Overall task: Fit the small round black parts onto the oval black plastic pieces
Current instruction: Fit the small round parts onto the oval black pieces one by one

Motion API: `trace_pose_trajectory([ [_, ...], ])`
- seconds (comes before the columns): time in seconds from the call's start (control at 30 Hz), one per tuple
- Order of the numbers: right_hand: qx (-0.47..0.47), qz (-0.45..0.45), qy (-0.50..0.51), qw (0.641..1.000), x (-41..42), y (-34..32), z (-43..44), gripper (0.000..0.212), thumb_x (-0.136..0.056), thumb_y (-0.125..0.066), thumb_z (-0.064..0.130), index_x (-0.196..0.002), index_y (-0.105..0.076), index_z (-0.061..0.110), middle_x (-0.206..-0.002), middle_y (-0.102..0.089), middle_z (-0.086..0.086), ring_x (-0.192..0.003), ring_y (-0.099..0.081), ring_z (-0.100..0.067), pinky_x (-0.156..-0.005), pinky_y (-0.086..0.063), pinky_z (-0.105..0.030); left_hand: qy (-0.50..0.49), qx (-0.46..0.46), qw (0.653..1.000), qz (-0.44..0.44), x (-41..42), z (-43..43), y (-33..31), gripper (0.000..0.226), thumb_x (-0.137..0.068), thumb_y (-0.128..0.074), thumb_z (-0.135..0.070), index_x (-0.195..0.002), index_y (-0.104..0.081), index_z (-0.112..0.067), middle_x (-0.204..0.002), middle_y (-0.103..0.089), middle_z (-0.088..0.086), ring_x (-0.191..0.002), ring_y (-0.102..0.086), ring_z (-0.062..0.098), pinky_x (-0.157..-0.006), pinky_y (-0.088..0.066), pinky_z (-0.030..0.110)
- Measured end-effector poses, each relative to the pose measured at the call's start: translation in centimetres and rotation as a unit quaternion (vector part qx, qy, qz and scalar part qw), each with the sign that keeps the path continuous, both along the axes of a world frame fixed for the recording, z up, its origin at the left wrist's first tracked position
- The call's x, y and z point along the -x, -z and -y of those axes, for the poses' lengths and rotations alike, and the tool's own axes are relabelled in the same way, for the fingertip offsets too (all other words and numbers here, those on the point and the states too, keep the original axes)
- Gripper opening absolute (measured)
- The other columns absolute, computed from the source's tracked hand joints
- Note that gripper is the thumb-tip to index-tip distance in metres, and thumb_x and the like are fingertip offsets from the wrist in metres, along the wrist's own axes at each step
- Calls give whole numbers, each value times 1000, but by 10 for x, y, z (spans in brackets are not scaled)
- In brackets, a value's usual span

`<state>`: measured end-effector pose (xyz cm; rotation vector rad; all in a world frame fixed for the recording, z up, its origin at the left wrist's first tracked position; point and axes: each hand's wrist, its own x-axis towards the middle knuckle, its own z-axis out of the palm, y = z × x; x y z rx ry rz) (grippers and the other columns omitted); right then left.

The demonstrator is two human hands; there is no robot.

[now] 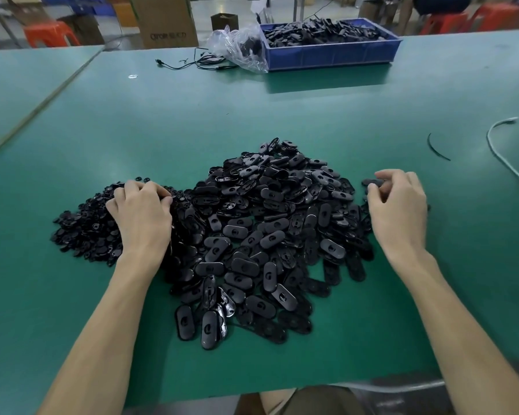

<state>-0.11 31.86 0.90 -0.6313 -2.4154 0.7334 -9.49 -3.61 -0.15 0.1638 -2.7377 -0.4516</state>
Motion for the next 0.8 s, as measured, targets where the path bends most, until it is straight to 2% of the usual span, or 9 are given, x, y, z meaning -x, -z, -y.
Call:
trace_pose_trajectory([
  [0.13,-12,8,-105,994,3,-9,34,20,-103,-62,16,-120,-69,8,-111,-54,1,-110,-59,-21,-101,-50,-35,-5,2,1000,-7,1,0,1,14,-100,-66,-22,-106,-74,-12,-119,-59,18,-120,-45,38,-103,-27,49],
  [0.23,-25,14,-166,986,6,-11,64,25,-104,-63,22,-125,-68,10,-116,-54,0,-118,-53,-18,-108,-43,-30,-6,-7,1000,-22,1,0,2,13,-100,-67,-23,-103,-75,-13,-116,-61,16,-119,-46,35,-100,-27,48],
  [0.3,-49,16,-191,980,9,-11,82,28,-105,-62,25,-128,-67,11,-122,-57,-3,-122,-48,-18,-108,-37,-27,-5,-14,999,-30,1,0,2,13,-101,-66,-23,-101,-75,-14,-114,-64,14,-116,-47,34,-98,-26,48],
  [0.4,-77,24,-227,970,17,-10,105,31,-105,-61,27,-130,-65,11,-124,-56,-6,-122,-47,-22,-109,-37,-31,-2,-24,999,-41,1,1,3,14,-102,-64,-24,-98,-73,-15,-108,-68,10,-111,-48,31,-94,-25,46],
  [0.5,-95,41,-251,963,27,-6,121,35,-105,-62,30,-134,-63,11,-126,-55,-6,-122,-46,-25,-109,-38,-35,4,-41,998,-57,1,0,2,14,-103,-63,-24,-98,-72,-14,-104,-71,7,-108,-50,28,-92,-23,44],
  [0.63,-102,66,-262,957,31,6,135,41,-105,-61,33,-141,-60,15,-132,-53,-4,-127,-43,-24,-110,-36,-34,7,-56,996,-72,0,-1,3,15,-105,-60,-22,-101,-70,-12,-95,-71,2,-104,-51,25,-87,-18,39],
  [0.8,-58,63,-255,963,31,12,134,38,-104,-64,26,-140,-61,15,-131,-56,-3,-126,-45,-22,-111,-37,-33,5,-72,992,-99,1,-1,2,10,-107,-56,-22,-102,-59,-14,-86,-65,-1,-92,-48,23,-80,-14,35],
])
